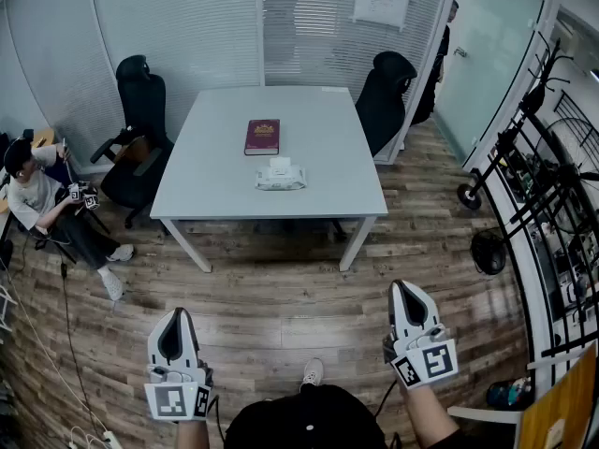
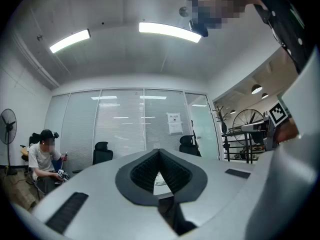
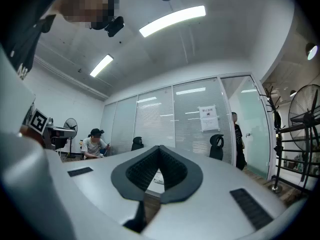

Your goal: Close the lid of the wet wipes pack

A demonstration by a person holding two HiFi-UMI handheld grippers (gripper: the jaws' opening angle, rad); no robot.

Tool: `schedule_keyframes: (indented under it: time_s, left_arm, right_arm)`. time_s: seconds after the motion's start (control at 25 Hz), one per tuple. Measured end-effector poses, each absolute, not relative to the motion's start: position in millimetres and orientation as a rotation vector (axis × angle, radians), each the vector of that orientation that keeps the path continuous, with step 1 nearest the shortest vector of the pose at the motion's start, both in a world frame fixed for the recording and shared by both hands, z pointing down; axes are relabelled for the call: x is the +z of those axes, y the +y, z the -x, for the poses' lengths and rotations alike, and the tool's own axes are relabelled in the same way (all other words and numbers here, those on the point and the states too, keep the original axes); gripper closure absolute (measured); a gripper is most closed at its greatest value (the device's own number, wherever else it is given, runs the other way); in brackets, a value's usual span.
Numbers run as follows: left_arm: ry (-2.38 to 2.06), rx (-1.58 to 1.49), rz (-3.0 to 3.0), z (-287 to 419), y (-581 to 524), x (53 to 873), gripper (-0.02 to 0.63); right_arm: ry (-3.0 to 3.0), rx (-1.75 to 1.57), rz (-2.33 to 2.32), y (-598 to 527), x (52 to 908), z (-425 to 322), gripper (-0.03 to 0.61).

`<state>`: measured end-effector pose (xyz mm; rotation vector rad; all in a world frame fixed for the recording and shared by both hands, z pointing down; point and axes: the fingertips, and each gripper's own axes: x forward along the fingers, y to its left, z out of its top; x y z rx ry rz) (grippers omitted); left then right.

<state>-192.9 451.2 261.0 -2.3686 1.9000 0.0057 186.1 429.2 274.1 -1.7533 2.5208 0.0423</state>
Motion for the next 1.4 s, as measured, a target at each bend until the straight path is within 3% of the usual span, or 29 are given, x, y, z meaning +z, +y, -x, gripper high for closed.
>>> schedule_keyframes:
  time_s: [0.88, 0.96, 1.0, 1.04, 1.4]
  left_arm:
    - [1.895, -0.014, 2.389, 178, 449, 269, 0.598]
    - [1.902, -0.024, 2.387, 175, 446, 270, 0.598]
    - [1.905, -0.028, 2.385, 173, 444, 270, 0.598]
    - [1.907, -0.031, 2.382, 170, 441, 271, 0.598]
    - [1.951, -0.043, 2.340, 142, 418, 271, 0.598]
  right_arm:
    - [2.499, 0.031, 1.700, 429, 275, -194, 0.548]
    - [2.487, 0.018, 1.702, 424, 277, -198, 0.486]
    - [2.481, 0.011, 1.705, 421, 278, -200, 0.373]
    - [2.480, 0.007, 1.705, 417, 280, -203, 0.317]
    - [2.524, -0.012, 1.658, 382, 288, -226, 0.333]
